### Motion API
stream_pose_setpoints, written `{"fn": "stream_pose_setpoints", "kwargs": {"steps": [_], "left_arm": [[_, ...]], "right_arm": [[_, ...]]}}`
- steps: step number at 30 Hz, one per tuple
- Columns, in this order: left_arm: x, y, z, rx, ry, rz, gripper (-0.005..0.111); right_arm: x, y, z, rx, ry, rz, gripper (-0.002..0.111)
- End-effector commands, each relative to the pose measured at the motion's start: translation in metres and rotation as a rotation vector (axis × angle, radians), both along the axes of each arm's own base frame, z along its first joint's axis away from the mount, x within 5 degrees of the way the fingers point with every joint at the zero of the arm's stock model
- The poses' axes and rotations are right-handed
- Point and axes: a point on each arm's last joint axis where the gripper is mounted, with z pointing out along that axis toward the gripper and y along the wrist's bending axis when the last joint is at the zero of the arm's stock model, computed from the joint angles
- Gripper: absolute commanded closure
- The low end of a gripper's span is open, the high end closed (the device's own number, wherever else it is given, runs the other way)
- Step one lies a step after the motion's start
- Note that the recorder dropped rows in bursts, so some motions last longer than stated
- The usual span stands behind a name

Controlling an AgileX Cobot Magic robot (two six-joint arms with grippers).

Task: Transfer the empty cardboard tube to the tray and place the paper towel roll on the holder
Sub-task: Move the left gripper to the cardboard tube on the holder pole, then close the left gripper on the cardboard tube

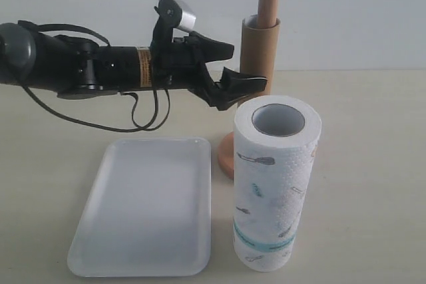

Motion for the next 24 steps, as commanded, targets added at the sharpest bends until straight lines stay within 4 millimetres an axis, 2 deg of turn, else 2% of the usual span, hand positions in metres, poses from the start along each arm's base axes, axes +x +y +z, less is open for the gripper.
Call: {"fn": "stream_pose_setpoints", "kwargs": {"steps": [1, 9, 18, 24], "left_arm": [[0.002, -0.017, -0.006, -0.005, 0.006, -0.019, -0.003], [0.007, -0.029, -0.018, -0.013, 0.014, -0.046, -0.003], [0.007, -0.030, -0.018, -0.015, 0.014, -0.054, -0.003], [0.011, -0.029, -0.015, -0.071, 0.041, 0.002, -0.002]], "right_arm": [[0.000, -0.001, 0.001, -0.005, -0.004, -0.008, 0.108], [0.000, -0.001, 0.001, -0.005, -0.004, -0.008, 0.108], [0.000, -0.001, 0.001, -0.005, -0.004, -0.008, 0.108], [0.000, -0.001, 0.001, -0.005, -0.004, -0.008, 0.108]]}}
